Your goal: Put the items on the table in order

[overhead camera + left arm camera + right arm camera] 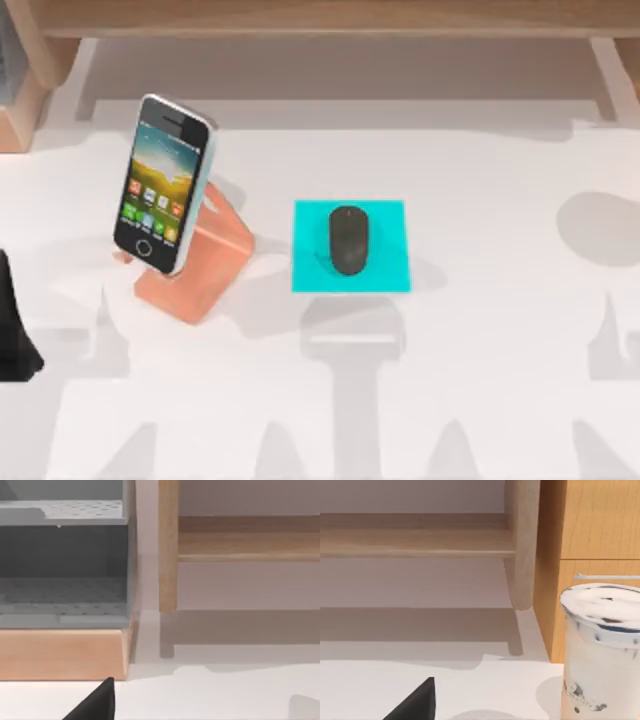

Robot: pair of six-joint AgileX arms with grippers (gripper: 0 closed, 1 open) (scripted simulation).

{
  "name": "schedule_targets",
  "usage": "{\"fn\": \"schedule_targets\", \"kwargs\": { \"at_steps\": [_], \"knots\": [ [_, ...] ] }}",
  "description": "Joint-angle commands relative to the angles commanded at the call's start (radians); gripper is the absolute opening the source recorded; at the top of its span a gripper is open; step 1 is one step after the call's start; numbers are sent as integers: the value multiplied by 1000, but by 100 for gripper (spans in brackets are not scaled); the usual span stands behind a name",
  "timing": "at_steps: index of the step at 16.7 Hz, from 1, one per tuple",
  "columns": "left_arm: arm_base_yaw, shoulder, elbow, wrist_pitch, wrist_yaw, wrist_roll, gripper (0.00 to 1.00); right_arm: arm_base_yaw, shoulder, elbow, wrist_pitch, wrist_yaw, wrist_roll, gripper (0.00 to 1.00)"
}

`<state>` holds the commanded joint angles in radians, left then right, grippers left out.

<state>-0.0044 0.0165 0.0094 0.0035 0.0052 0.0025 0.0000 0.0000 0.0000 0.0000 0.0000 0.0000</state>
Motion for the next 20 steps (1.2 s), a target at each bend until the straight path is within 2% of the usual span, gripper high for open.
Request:
{"fn": "schedule_targets", "kwargs": {
  "at_steps": [7,11,15,20],
  "knots": [
    [4,-17,-9,-3,-5,-3,100,0,0,0,0,0,0,100],
    [4,-17,-9,-3,-5,-3,100,-45,103,-5,80,-19,-4,100],
    [4,-17,-9,-3,-5,-3,100,-123,365,2,281,-70,-13,100],
    [4,-17,-9,-3,-5,-3,100,-222,848,60,645,-149,-23,100]
  ]
}}
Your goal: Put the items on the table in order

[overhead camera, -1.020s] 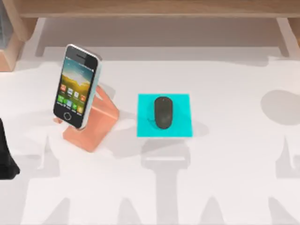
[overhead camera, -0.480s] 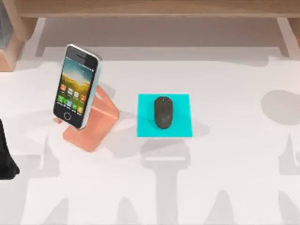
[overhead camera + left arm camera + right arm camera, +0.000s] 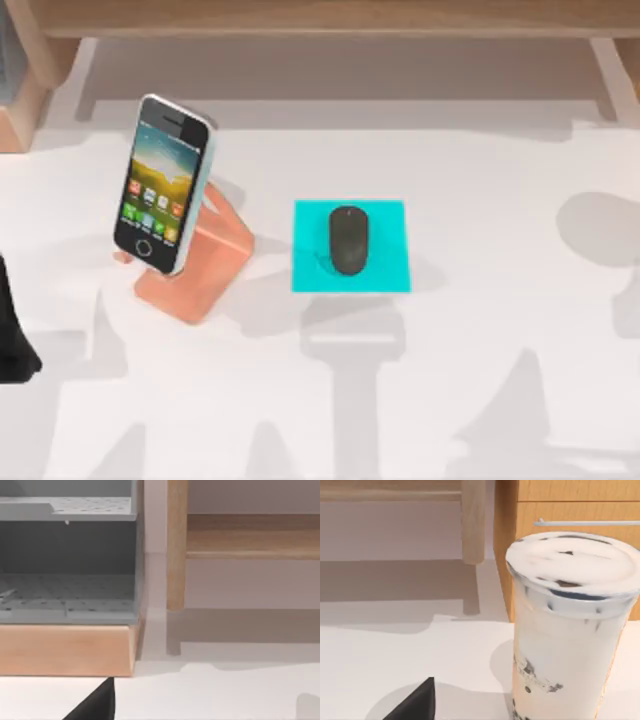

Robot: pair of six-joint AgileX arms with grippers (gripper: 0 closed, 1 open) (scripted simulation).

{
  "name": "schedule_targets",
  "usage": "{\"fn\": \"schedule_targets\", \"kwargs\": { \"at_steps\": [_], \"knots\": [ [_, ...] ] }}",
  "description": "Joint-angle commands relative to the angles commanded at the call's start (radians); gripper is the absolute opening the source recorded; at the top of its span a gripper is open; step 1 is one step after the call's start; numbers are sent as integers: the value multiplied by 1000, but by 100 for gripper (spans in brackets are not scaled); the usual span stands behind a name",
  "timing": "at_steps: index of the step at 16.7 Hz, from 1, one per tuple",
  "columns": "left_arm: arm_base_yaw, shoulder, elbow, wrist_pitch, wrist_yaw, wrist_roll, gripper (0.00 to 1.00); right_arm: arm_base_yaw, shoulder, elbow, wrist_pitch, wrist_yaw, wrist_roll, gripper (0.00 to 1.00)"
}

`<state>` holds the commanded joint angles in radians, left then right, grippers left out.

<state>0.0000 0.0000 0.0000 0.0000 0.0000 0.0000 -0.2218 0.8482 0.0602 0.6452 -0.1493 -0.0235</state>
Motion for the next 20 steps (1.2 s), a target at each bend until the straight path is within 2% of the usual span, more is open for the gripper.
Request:
{"fn": "schedule_targets", "kwargs": {
  "at_steps": [7,11,15,20],
  "knots": [
    [0,0,0,0,0,0,100,-89,726,155,528,-79,-6,100],
    [0,0,0,0,0,0,100,-98,1025,246,761,-103,-5,100],
    [0,0,0,0,0,0,100,-86,1168,312,894,-116,-2,100],
    [0,0,0,0,0,0,100,-85,1177,317,905,-117,-2,100]
  ]
}}
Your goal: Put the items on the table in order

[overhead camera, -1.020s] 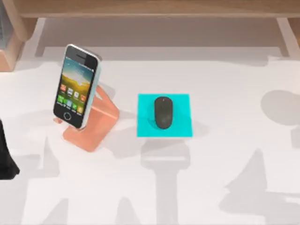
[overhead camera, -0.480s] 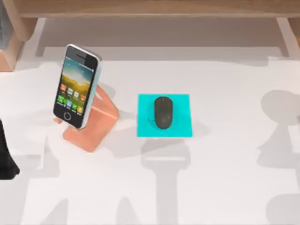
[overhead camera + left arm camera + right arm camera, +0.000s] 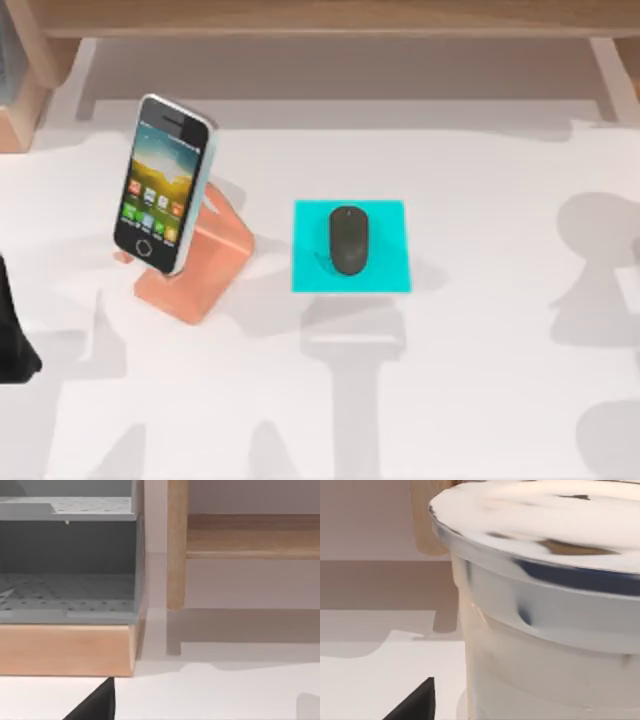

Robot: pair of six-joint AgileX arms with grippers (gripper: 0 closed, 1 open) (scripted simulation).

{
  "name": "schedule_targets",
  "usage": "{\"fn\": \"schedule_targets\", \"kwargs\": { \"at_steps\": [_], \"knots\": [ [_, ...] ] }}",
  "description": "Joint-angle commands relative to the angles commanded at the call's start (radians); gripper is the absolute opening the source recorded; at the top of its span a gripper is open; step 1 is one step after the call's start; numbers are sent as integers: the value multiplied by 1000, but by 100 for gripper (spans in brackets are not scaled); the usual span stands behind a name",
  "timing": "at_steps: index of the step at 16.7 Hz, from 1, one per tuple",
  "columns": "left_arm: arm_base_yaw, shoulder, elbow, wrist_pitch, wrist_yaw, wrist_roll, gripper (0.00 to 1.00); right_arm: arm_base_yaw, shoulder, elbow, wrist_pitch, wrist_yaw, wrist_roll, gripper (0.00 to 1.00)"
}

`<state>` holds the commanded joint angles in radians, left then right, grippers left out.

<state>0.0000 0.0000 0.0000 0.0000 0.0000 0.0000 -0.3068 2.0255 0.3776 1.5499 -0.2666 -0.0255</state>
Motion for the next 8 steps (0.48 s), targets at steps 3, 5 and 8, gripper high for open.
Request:
{"fn": "schedule_targets", "kwargs": {
  "at_steps": [3,5,8],
  "knots": [
    [0,0,0,0,0,0,100,2,3,12,-10,3,0,100],
    [0,0,0,0,0,0,100,13,21,52,-31,13,1,100],
    [0,0,0,0,0,0,100,27,47,109,-62,28,2,100]
  ]
}}
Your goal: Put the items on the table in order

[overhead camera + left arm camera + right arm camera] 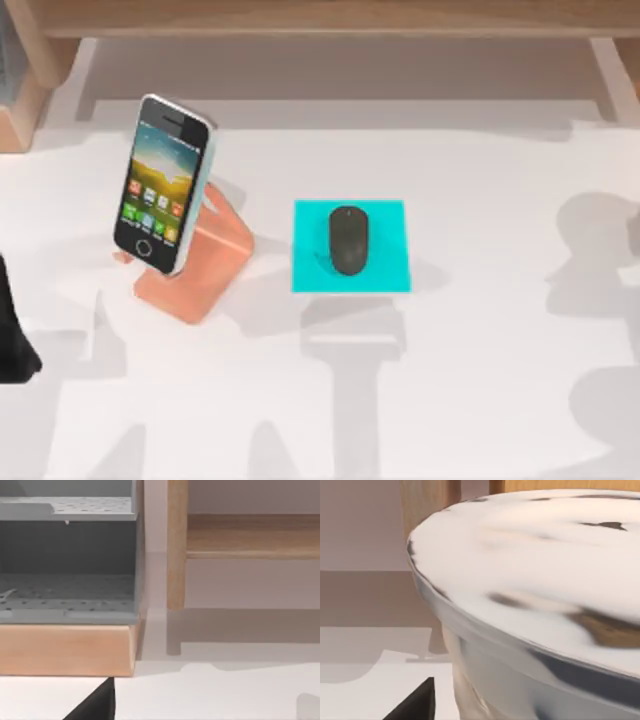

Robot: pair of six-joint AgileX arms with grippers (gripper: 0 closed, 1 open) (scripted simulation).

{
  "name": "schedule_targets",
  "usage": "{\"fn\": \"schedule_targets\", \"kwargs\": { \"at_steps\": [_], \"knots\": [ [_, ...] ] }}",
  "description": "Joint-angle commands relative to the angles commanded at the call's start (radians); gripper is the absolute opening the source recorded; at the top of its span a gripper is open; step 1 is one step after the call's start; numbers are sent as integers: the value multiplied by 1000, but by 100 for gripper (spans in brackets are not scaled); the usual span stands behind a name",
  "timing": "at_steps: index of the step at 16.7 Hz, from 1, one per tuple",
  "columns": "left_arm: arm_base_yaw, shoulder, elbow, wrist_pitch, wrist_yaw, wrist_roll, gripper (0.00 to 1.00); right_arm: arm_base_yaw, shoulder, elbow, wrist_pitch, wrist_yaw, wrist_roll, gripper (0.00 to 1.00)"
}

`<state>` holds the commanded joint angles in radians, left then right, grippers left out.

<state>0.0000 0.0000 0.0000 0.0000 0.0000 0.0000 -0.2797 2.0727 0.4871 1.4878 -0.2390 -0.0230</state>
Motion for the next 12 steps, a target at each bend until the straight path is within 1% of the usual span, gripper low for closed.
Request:
{"fn": "schedule_targets", "kwargs": {
  "at_steps": [4,12],
  "knots": [
    [0,0,0,0,0,0,100,2,4,9,-5,2,0,100],
    [0,0,0,0,0,0,100,2,4,9,-5,2,0,40]
  ]
}}
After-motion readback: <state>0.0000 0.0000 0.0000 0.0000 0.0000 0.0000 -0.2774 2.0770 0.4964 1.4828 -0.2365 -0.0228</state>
